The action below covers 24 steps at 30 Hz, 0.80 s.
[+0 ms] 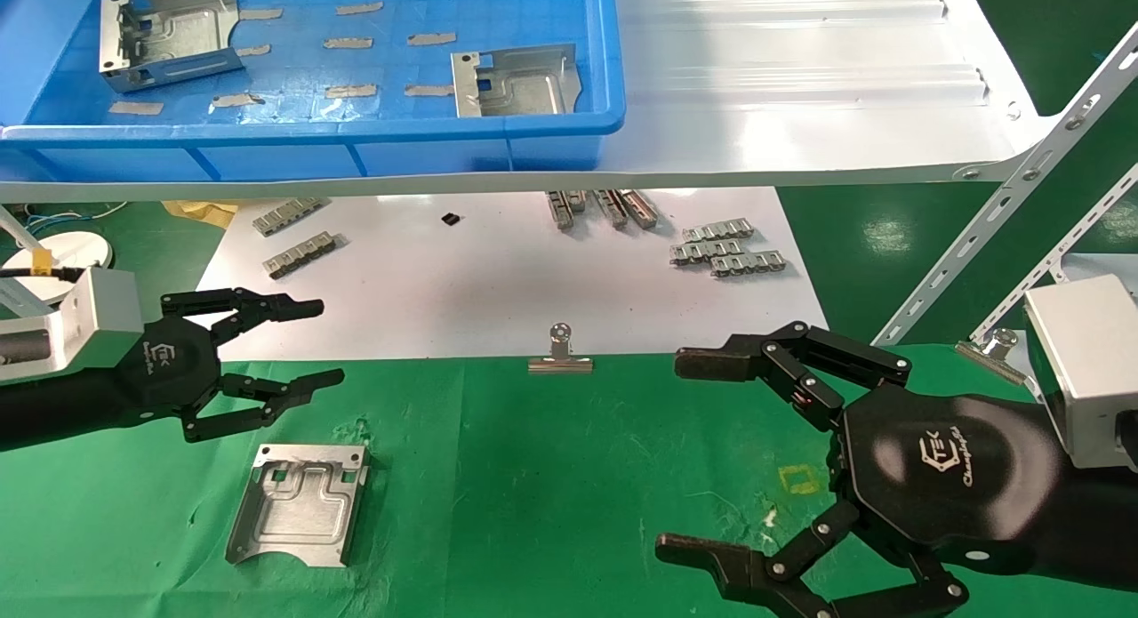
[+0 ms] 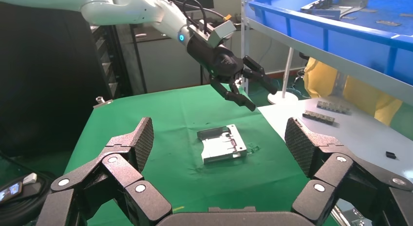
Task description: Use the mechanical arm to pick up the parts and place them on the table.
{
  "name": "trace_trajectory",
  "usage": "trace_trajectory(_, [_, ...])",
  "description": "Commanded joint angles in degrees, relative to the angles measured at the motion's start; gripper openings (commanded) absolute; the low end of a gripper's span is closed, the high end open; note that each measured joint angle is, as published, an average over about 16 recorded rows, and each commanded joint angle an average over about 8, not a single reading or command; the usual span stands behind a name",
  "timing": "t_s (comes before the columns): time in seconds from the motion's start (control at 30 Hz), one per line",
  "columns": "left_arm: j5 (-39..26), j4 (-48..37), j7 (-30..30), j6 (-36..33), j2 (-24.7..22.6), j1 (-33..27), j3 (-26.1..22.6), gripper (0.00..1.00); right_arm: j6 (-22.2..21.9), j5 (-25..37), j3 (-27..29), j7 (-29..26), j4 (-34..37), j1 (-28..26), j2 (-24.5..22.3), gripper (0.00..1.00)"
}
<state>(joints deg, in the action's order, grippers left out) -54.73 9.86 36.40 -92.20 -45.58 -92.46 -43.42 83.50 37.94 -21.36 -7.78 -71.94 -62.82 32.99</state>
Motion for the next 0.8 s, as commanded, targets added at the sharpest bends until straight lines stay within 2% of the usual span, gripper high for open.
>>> trace_trajectory(0.03, [2.66,0.9,-2.46,-0.07,0.81,1.52,0.9,1.0,0.0,-0.01,0.0,0.0,0.01,0.01,0.0,1.0])
trace_trajectory(0.37, [1.39,2.04,-2.06,0.16,0.59,1.4,1.07,1.0,0.0,0.0,0.0,0.0,0.0,0.0,0.0,1.0])
trace_trajectory(0.8, [3.91,14.7,-11.38,1.45,2.68,7.53,6.51,1.0,0.0,-0.01,-0.01,0.01,0.01,0.0,0.0,1.0])
